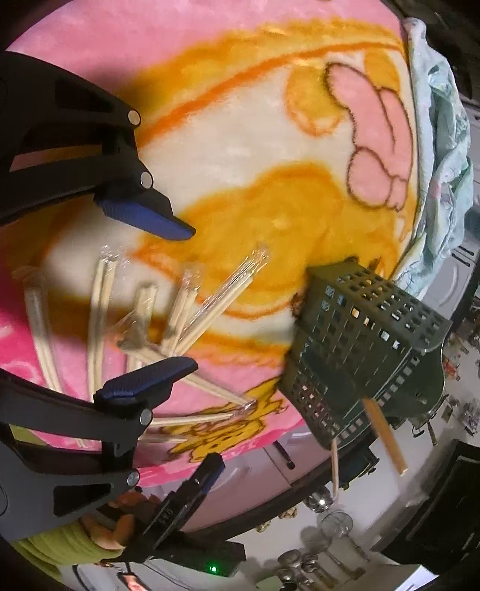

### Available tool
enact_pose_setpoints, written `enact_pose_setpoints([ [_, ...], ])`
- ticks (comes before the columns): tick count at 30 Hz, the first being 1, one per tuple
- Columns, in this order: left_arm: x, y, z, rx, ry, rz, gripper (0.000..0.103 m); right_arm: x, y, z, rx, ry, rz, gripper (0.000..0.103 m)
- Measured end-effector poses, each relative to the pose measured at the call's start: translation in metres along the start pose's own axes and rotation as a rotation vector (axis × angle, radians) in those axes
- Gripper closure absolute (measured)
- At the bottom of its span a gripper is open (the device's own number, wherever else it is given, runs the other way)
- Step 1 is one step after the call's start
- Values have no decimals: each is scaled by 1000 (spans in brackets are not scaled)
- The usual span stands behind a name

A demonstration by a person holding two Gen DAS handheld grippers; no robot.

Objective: Organize utensils
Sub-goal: 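Close the left tool on another wrapped chopstick while the right tool grasps one too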

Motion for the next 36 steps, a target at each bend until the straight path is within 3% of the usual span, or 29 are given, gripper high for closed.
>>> enact_pose_setpoints([
  [7,-4,-2,-4,-9,20,2,68,1,-32,-8,-69,-35,-29,47],
  [14,-1,-3,-3,-21,8,9,73,13,-61,-13,-155,-141,-42,65],
  [16,-2,-5,-4,-24,10,6,80,15,-64,-14,-155,-165,-45,70],
  [18,-2,-7,-3,-28,9,2,87,17,-66,-14,-154,-186,-44,84],
  [20,-4,-6,-4,-26,21,6,89,20,-68,-14,-153,-207,-47,93],
  [21,-3,-6,-5,-24,23,11,96,21,-68,-14,-149,-216,-52,97],
  [22,-3,-5,-5,-20,16,14,100,22,-67,-15,-137,-228,-62,98],
  [28,-2,-5,-9,-15,11,29,101,20,-53,-26,-74,-233,-88,100],
  [36,1,12,-22,53,2,27,102,9,-27,-45,19,-162,-92,100],
])
Point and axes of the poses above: each gripper's, at about its wrist camera, not at the fingertips, and y roughly against the way its jaws point, x to its right, z to its underside, the point moved 4 cm from there along -y, roughly the way its jaws point, and after that the axes turned 4 degrees about x, right-handed, at the moved point
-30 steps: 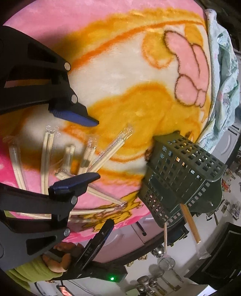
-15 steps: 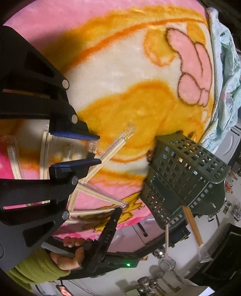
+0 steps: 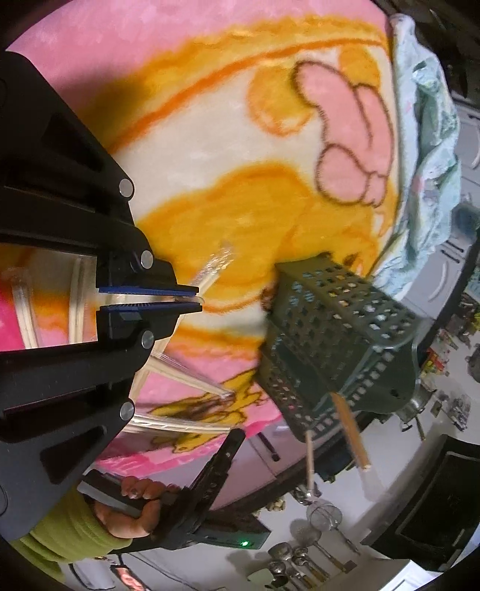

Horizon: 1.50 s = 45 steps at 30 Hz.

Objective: Organize utensils
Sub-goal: 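Close the left tool on another wrapped chopstick while the right tool grasps one too, then carry the held chopsticks with both tools and lower them into the caddy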

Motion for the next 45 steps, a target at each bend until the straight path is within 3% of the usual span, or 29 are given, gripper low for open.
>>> enact_pose_setpoints([
  [12,3,28,-34,99,-27,-19,102,-32,34,-27,89,87,-45,100],
  [27,37,67,-65,205,-116,-3,102,-81,78,-58,183,194,-103,100],
  [45,102,95,-84,274,-240,88,103,-103,131,-81,300,221,-143,100],
])
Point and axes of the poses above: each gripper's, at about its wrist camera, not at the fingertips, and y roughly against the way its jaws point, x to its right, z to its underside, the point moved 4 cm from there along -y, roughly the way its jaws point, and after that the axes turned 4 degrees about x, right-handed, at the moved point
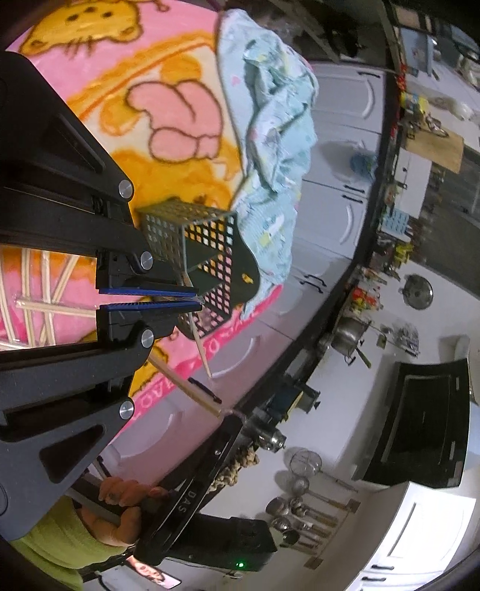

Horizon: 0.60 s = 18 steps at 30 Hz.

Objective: Organize utensils
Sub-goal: 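Carry the held chopsticks with both tools and lower them into the caddy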

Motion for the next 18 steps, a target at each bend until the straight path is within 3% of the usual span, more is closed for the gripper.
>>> enact_pose_setpoints([
  [10,28,9,-31,48,-39,43,103,-9,23,-19,54,6,-15,101],
  [18,61,40,-80,148,-136,50,103,-13,41,-45,109,11,-25,101],
])
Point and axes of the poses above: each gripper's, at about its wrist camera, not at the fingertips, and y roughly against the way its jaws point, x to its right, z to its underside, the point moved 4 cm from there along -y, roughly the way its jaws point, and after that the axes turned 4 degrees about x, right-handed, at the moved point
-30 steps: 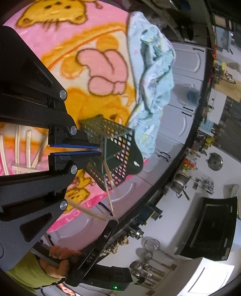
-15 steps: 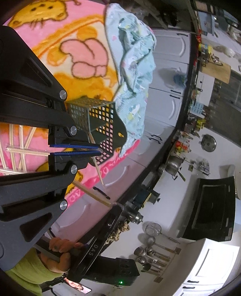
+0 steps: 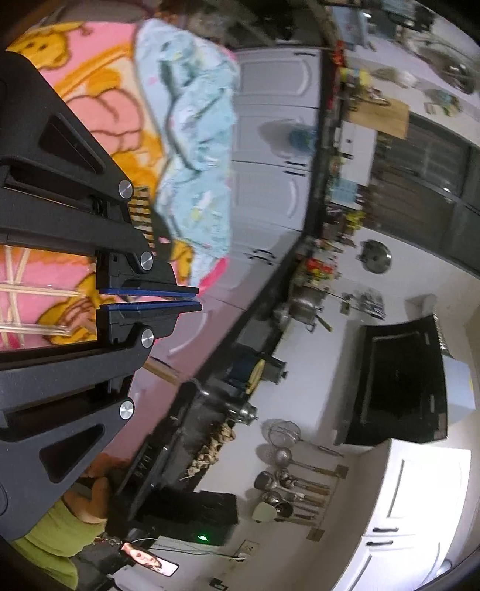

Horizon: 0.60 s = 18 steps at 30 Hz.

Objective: Organize utensils
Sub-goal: 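Carry the held chopsticks with both tools and lower them into the caddy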

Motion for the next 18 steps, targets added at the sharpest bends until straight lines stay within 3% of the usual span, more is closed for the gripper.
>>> enact_pose_setpoints([
  [8,4,5,-45,72,-43,-34,103,-7,11,-43,75,22,-13,101],
  [18,-10,-16,-59,66,-50,-92,103,-5,2,-90,137,46,9,101],
])
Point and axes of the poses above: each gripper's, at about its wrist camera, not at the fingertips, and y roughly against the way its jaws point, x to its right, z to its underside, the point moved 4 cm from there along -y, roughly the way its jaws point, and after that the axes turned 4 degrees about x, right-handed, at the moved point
